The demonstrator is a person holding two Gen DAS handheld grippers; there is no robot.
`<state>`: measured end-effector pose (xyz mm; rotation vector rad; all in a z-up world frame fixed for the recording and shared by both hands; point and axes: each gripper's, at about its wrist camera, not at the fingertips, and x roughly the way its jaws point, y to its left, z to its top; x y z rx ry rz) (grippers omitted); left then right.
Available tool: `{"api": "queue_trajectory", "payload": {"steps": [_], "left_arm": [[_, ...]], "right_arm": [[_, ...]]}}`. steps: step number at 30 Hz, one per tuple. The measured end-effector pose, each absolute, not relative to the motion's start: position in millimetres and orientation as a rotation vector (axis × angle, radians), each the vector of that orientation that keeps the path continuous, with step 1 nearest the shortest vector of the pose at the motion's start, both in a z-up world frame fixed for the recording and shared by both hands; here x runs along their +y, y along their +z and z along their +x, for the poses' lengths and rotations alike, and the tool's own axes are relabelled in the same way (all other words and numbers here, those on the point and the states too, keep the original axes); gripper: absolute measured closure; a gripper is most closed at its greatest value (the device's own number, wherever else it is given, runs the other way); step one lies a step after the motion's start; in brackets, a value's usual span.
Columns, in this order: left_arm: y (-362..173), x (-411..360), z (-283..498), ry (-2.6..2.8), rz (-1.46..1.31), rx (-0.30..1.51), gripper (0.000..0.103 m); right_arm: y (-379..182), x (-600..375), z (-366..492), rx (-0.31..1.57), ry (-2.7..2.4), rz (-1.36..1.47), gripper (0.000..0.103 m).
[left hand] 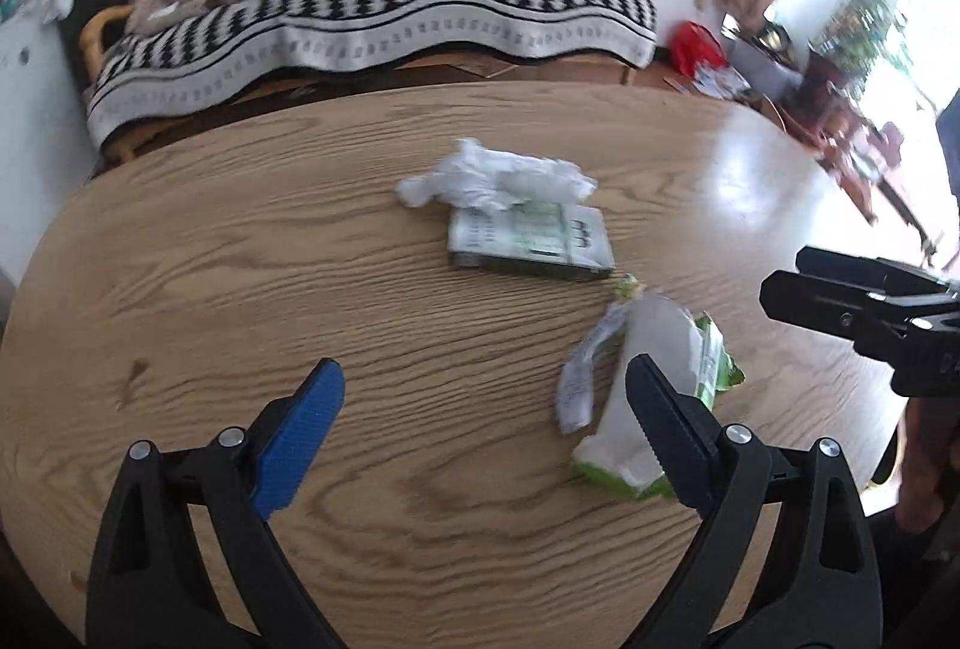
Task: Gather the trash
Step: 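Swing both open tools back over the table, then grasp the white wrapper strip with the left tool while the right grasps the green-white box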
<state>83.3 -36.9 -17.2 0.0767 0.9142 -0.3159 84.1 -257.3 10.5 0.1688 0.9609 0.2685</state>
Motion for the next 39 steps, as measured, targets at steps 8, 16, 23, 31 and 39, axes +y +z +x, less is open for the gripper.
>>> {"api": "queue_trajectory", "payload": {"steps": [8, 16, 23, 31, 39], "left_arm": [[-50, -64, 104, -0.349, 0.153, 0.978, 0.017], [-66, -79, 108, -0.402, 0.209, 0.988, 0.064], [-49, -66, 110, -0.337, 0.163, 0.997, 0.092], [-26, -24, 108, -0.266, 0.051, 0.982, 0.092], [-22, -6, 104, -0.227, 0.011, 1.001, 0.092]], "right_arm": [[3, -279, 78, 0.975, 0.242, 0.178, 0.017], [-5, -281, 77, 1.005, 0.238, 0.176, 0.017], [-31, -264, 82, 1.108, 0.296, 0.209, 0.017], [-52, -229, 90, 1.160, 0.297, 0.215, 0.016], [-51, -201, 97, 1.092, 0.282, 0.115, 0.039]]}}
